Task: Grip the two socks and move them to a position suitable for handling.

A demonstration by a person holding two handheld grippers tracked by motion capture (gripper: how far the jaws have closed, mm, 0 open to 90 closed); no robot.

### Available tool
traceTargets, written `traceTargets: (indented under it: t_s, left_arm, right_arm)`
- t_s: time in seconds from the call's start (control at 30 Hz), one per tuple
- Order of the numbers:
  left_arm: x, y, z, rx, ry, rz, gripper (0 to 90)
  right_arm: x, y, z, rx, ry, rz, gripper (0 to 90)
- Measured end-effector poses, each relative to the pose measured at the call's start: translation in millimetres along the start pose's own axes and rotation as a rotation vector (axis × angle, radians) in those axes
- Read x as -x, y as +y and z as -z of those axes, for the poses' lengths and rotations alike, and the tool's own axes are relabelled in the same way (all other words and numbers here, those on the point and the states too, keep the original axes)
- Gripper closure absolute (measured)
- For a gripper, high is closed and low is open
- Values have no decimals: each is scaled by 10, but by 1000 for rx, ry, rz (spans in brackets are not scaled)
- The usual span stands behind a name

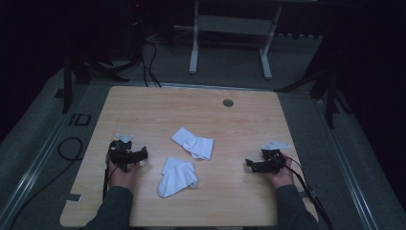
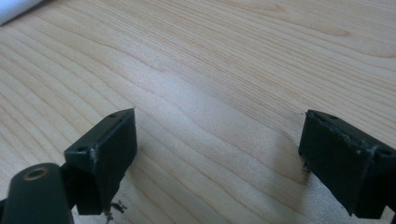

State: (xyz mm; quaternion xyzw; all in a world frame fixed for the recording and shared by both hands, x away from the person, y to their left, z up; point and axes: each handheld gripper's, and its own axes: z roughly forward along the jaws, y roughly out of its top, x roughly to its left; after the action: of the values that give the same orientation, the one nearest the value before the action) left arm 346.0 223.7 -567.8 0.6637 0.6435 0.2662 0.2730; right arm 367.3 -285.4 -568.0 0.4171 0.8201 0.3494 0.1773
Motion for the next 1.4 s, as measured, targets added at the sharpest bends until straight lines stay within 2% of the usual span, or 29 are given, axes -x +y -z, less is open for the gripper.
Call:
traceTargets:
  t_s: [0.7,0.87,1.03,1.07,1.23,1.4]
  left_arm:
    - [0,0,0,0,0,0,134]
    - [0,0,0,0,0,-1,135]
    - [0,0,0,0,0,0,135]
    - [0,0,0,0,0,0,135]
    - [0,0,0,0,0,-1,135]
    - [0,0,0,0,0,-1,135]
  right_arm:
    - [-1,0,0,0,0,1,117]
    - [-9,-2,10,3,7,3,149]
    - [-8,16,45,-8,7,6,280]
    - [-11,17,57,-11,10,11,310]
    - [-55,11,99,-27,30,41,349]
    - [-135,13,164,-62,27,112,382]
